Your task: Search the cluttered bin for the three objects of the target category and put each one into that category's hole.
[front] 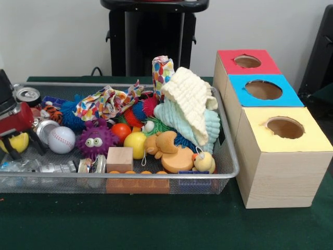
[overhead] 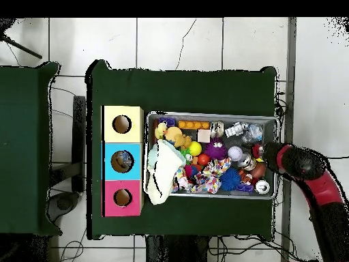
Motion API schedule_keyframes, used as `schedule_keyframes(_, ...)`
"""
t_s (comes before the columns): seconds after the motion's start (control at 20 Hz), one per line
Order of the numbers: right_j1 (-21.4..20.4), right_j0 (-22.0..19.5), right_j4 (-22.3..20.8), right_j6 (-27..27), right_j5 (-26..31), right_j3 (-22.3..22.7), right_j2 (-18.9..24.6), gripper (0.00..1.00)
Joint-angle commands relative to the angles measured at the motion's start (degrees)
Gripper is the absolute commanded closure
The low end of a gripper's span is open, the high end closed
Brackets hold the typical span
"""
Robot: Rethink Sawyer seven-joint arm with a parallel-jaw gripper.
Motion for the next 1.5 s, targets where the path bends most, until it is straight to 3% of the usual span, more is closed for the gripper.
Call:
schedule_keyframes(0.05, -2.44, -3.02, 2.43, 22.52, -12.66, 2.10, -9.36, 0.00)
schedule_keyframes(0.35, -1.68, -3.59, 4.87, 20.64, -14.38, 3.36, -9.36, 0.00)
schedule_keyframes(0.7, 0.82, -8.03, 5.74, 21.48, -25.32, 7.72, -5.20, 0.00)
schedule_keyframes(0.95, 1.66, -9.60, 7.18, 23.44, -30.55, 10.51, -4.48, 0.00)
schedule_keyframes(1.2, 4.54, -10.23, 12.23, 26.76, -31.64, 12.21, -5.66, 0.00)
schedule_keyframes(1.5, 5.96, -10.15, 21.73, 31.65, -32.99, 15.52, -7.91, 0.00)
